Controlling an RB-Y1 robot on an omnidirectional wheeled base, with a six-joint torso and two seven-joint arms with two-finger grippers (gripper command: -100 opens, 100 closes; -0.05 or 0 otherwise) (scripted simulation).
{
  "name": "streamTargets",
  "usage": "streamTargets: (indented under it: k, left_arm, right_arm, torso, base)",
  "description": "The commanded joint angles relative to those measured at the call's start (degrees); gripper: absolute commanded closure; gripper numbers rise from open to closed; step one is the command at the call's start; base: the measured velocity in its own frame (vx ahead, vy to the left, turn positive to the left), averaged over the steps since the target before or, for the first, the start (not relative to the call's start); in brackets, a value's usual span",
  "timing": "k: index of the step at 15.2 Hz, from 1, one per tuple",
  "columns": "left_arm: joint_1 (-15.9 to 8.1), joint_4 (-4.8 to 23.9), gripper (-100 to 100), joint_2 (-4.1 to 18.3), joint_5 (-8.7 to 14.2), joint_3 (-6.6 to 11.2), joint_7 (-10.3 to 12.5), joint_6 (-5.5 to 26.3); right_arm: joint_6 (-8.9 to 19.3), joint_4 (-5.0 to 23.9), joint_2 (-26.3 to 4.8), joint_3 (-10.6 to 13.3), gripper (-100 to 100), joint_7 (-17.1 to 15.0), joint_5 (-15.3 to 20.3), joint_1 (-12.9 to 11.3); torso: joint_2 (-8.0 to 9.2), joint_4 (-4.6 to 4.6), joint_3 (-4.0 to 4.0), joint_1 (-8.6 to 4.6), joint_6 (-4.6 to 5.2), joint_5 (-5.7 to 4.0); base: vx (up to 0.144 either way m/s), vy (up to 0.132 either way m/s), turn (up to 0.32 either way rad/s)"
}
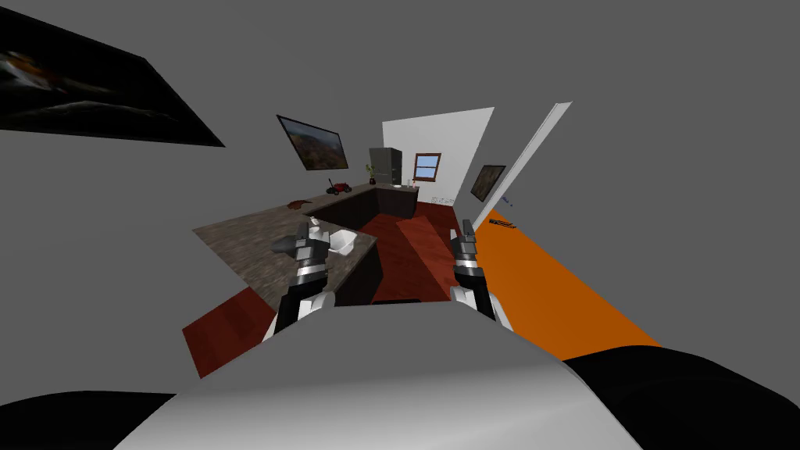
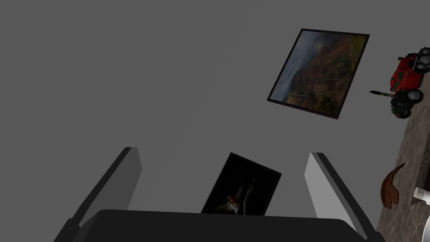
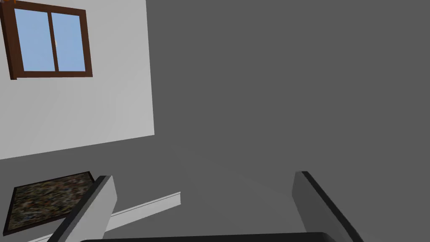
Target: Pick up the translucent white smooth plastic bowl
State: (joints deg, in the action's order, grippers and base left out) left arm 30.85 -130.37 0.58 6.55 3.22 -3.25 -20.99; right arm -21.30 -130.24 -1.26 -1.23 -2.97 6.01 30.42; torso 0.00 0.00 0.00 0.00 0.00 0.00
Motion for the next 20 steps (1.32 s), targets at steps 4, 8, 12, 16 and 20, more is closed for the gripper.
streamTargets:
  k: [4, 8, 12, 16, 20]
  left_arm:
    - [-0.9, -0.1, -100, 4.7, 0.4, 0.35, 0.5, 3.3]
    - [-2.4, -0.2, -100, 8.4, 1.2, 0.95, 1.3, 8.5]
    - [-3.7, -0.3, -100, 10.6, 1.8, 1.49, 2.1, 13.2]
    - [-4.4, -0.3, -100, 11.5, 2.2, 1.79, 2.5, 17.2]
    - [-6.1, -0.5, -100, 13.4, 3.0, 2.46, 3.4, 22.3]
  right_arm:
    - [0.0, 0.0, 0.0, 0.0, 0, 0.0, 0.0, 0.0]
    - [0.0, 0.0, 0.0, 0.0, 0, 0.0, 0.0, 0.0]
    - [0.0, 0.0, 0.0, 0.0, 0, 0.0, 0.0, 0.0]
    - [0.0, 0.0, 0.0, 0.0, 0, 0.0, 0.0, 0.0]
    - [0.0, 0.0, 0.0, 0.0, 0, 0.0, 0.0, 0.0]
  torso:
    - [0.0, 0.0, 0.0, 0.03, 0.01, 0.0]
    - [0.0, 0.0, 0.0, 0.03, 0.01, 0.01]
    - [0.0, 0.0, 0.0, 0.02, 0.01, 0.0]
    - [0.0, 0.0, 0.0, 0.01, 0.01, 0.0]
    - [0.0, 0.0, 0.0, 0.0, 0.0, 0.0]
  base:
    - [-0.001, 0.001, -0.018]
    - [-0.003, 0.002, -0.027]
    - [-0.003, 0.0, -0.027]
    - [-0.003, -0.001, -0.028]
    - [-0.003, -0.001, -0.025]
